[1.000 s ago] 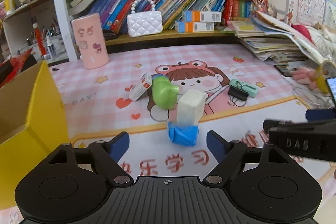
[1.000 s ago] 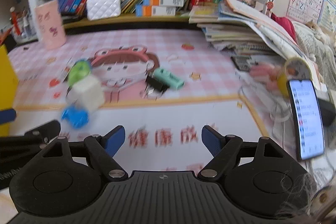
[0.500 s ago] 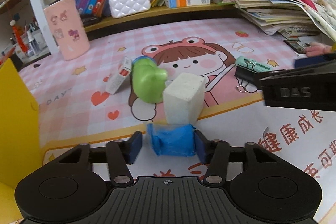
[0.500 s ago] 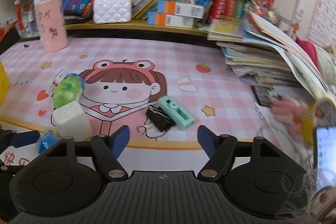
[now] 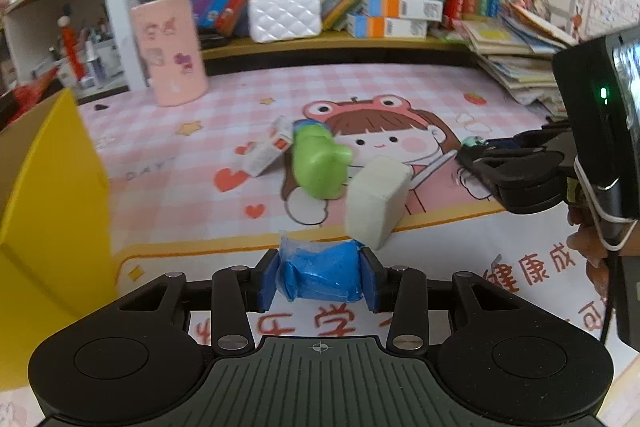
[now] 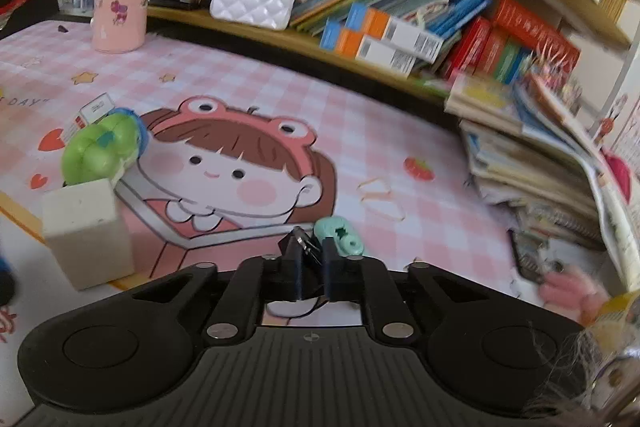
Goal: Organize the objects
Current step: 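Grasp the blue wrapped item with the left tool while the right tool grasps the black binder clip, then carry the blue item and black binder clip over the yellow box, then open both tools to drop the items into the box, then withdraw both tools from the box toward the remaining table items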
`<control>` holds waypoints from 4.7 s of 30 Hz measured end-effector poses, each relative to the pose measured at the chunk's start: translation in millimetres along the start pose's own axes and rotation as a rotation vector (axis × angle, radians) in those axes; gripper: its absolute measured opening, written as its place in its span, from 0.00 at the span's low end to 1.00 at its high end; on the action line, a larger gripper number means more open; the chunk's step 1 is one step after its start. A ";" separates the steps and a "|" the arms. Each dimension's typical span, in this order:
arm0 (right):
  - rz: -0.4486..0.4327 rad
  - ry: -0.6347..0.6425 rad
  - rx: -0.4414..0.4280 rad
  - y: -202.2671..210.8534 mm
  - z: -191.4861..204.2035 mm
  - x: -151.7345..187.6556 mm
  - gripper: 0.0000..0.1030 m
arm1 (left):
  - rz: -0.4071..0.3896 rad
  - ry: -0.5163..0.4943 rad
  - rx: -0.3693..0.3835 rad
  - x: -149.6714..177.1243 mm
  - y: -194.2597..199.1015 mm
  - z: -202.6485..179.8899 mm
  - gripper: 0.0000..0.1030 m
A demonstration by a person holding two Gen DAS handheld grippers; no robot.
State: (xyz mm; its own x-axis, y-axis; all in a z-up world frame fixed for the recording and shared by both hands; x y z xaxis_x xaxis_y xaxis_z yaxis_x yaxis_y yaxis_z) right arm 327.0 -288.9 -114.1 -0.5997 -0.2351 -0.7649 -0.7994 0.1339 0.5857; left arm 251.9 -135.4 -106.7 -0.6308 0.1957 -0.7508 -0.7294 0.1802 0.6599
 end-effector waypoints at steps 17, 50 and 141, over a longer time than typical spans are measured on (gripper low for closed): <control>0.033 -0.272 -0.078 105.4 0.4 18.1 0.02 | -0.031 0.075 0.017 21.5 52.5 34.0 0.38; 0.047 -0.082 -0.313 253.6 227.5 60.2 0.02 | -0.053 0.144 -0.019 131.8 193.0 163.0 0.37; -0.036 -0.117 -0.317 270.9 264.6 20.0 0.20 | -0.163 0.214 -0.208 123.7 227.4 228.6 0.75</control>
State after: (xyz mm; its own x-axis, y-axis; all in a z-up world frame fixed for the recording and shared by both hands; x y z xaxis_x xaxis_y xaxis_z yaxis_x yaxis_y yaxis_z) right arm 89.1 -2.6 -41.7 -0.5863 -0.1198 -0.8012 -0.7802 -0.1827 0.5982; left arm 68.4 150.2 -42.8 -0.5270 -0.0297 -0.8494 -0.8495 -0.0128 0.5275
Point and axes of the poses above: each gripper's, at about its wrist camera, not at the fingertips, and y roughly against the way its jaws point, z to its left, x to its underside, the point moved 9 cm from there along -y, roughly the way its jaws point, and after that the axes turned 2 degrees about -z, right-handed, at the moved point
